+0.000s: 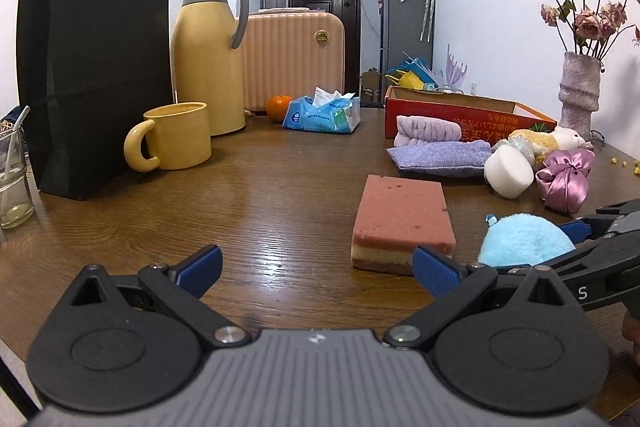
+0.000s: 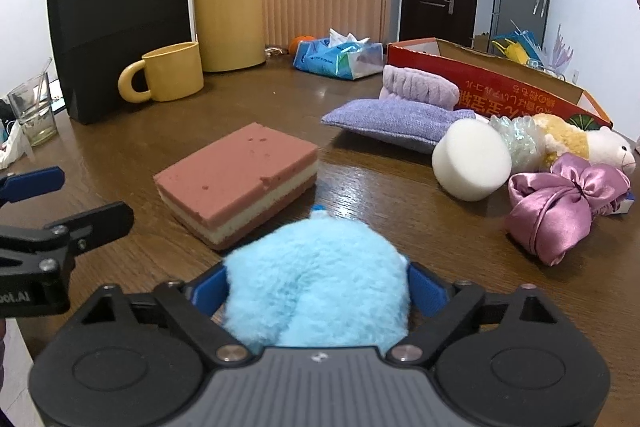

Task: Organize soft objects
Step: 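Grasp the light-blue fluffy ball with the right tool while the left tool approaches the pink sponge, then close the left tool on the pink sponge block while the right tool holds the blue ball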

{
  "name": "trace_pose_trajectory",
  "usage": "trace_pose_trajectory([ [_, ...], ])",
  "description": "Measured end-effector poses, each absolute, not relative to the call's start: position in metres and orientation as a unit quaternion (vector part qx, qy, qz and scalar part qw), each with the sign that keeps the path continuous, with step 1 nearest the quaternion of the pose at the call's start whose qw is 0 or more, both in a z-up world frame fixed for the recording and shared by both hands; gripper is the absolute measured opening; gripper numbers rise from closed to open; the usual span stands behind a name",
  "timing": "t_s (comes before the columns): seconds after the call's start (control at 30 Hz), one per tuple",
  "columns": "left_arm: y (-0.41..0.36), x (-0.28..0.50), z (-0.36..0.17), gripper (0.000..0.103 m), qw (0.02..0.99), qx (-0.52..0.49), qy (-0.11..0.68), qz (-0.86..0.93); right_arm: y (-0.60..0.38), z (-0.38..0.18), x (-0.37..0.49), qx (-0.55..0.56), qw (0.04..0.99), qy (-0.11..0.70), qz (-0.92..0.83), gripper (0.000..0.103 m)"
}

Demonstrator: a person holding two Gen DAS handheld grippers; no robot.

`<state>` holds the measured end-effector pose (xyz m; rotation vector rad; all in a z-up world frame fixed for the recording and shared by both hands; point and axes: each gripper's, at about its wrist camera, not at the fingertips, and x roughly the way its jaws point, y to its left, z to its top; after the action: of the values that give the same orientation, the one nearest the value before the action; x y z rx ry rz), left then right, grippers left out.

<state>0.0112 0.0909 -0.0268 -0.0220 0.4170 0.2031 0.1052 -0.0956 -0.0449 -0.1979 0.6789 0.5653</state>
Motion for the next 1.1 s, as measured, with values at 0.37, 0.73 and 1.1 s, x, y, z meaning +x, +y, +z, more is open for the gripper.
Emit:
trace_pose_trajectory([
  [0.37,0.088,0.015,-0.023,0.103,0.973,-0.009,0.21,0.098,-0.1,-0.041,0.103,-0.092,0.899,0.317,0.288,0.08],
  [0.73,0.076,0.032,-0.015,0.103,0.973,0.003,0.214,0.086,-0.136,-0.027,0.114,-0.058,0.924,0.289,0.244,0.08],
  [1.1,0.058,0.055,-0.005,0.103,0.974,0.021,0.217,0.061,-0.183,-0.018,0.13,-0.029,0.946,0.265,0.187,0.08],
])
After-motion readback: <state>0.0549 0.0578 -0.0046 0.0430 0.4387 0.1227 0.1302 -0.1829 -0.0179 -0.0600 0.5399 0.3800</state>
